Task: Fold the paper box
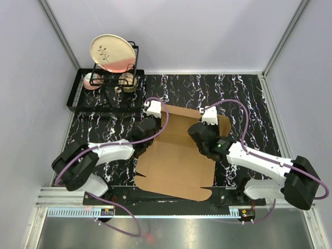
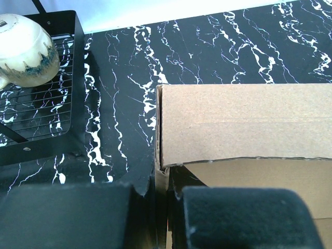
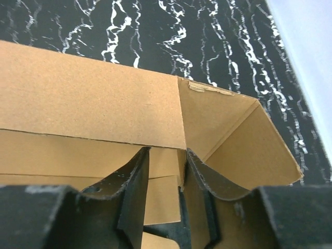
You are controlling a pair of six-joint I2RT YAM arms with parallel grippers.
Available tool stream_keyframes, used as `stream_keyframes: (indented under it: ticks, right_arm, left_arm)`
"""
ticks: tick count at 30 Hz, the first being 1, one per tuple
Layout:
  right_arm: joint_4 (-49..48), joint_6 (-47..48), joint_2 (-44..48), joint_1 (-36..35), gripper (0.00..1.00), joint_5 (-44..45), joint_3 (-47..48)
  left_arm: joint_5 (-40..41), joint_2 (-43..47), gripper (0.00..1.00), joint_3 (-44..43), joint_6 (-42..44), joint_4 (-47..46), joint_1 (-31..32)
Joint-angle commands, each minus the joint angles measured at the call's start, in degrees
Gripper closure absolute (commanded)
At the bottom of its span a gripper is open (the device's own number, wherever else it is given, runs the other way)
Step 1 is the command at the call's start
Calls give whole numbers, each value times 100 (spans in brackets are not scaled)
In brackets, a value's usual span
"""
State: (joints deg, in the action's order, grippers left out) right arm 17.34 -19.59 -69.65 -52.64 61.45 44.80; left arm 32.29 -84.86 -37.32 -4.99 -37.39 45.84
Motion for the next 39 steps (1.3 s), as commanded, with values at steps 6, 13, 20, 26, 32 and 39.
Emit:
stream_keyframes:
  ticks: [6, 13, 20, 26, 32, 39]
  right_arm:
    - [-1224, -1293, 1198, 61, 59, -1012, -717]
    - [390, -853, 1919, 61, 30, -417, 45]
    - [1875, -1563, 2683, 61, 28, 227, 127]
    - [2089, -2654, 2975, 79, 28, 315, -383]
    - [1160, -2253, 2702, 280, 31, 447, -690]
    - [-371, -1100, 2254, 1115, 37, -97, -867]
  left_arm:
    - [40, 198, 100, 58, -81, -533, -14]
    - [505, 154, 100, -108, -19, -366, -14]
    - [612, 136, 100, -539, -255, 64, -198]
    - [234, 242, 100, -443, -511, 38, -295]
    - [-285, 365, 100, -241, -564, -76, -295]
    - [-505, 532, 100, -188, -582, 91, -304]
